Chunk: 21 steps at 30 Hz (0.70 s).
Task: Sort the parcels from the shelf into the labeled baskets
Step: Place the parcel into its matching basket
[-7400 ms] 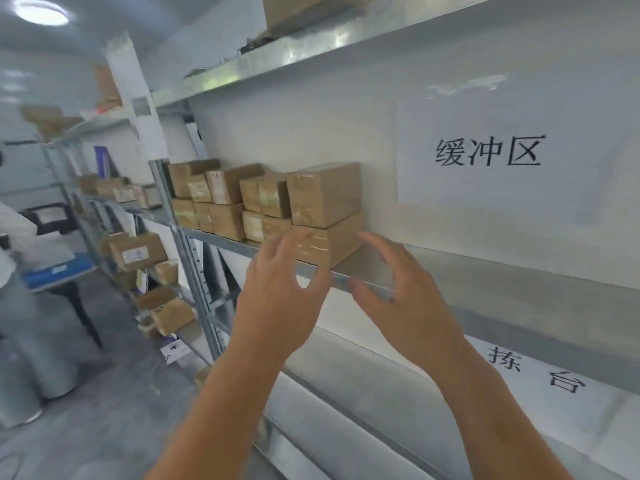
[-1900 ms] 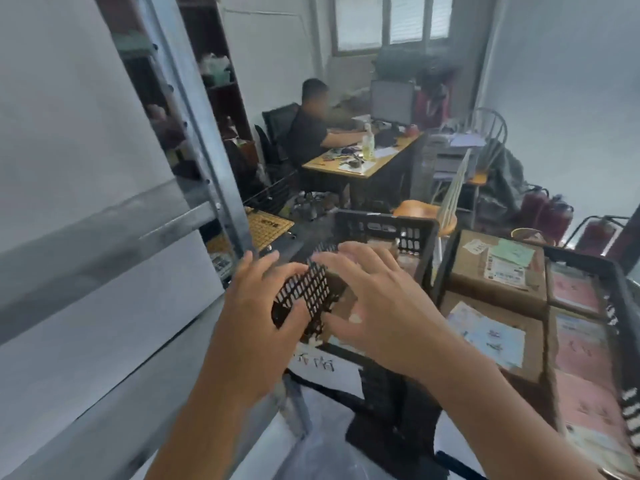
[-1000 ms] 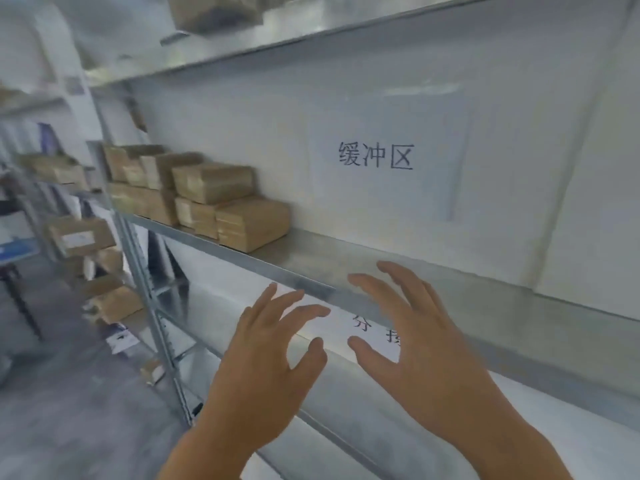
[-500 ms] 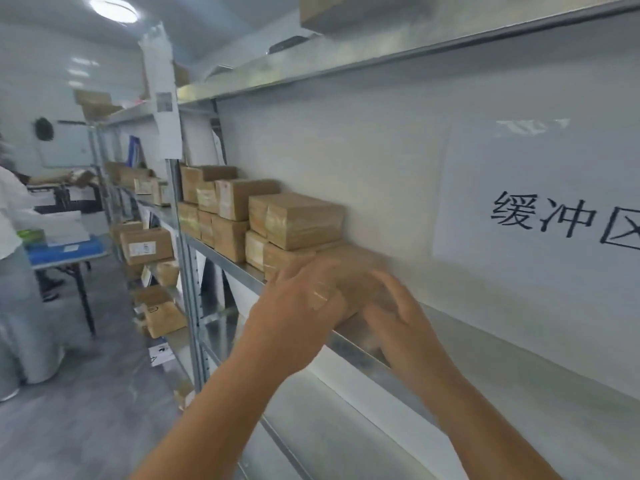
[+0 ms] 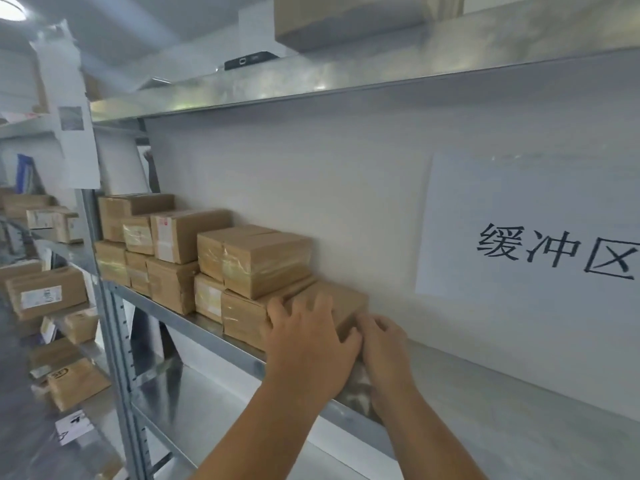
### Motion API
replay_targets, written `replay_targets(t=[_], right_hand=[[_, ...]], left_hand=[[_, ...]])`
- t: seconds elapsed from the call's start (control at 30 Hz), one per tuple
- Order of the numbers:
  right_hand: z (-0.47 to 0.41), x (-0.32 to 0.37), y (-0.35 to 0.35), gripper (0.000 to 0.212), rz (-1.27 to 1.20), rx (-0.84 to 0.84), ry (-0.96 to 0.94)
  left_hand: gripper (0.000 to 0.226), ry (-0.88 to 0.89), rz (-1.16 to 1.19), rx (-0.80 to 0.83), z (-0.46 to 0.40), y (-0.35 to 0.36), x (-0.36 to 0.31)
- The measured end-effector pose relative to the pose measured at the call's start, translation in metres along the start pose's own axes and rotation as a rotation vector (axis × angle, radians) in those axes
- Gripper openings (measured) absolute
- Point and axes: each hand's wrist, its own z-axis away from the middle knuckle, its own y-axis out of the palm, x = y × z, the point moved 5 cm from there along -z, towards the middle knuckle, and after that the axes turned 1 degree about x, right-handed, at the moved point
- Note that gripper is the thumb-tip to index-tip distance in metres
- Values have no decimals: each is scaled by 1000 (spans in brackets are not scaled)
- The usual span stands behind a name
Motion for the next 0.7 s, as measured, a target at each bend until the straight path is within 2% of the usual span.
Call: replay_targets(t=[0.2,0.33,0.37,0.43,0.5,0.57,0.6,0.63,0.7], right_hand=[[15,0,-10,15,-114,-79,19],[33,8,-17,8,-186,-118,-27],[37,9,-17,17,-202,-122,-18],[46,11,-19,53,-205,-85,29],[60,19,-19,80,-297,83,80],[77,31,-15,79,-438,307,92],[83,37,-16,75,-448,367,61],[87,41,-20,74,-420,364,15],[92,47,-30,74,-282,245,-118]], left_hand=[[41,30,57,36,1,-7,-1],[52,18,172,0,14,-12,8],[53,12,229,-14,20,-16,8],[50,15,376,-37,34,-23,8],[44,46,591,-68,50,-30,7],[40,60,855,-111,64,-31,10],[37,56,944,-116,67,-29,12],[37,66,991,-115,70,-29,13],[49,154,955,-177,75,-33,15]])
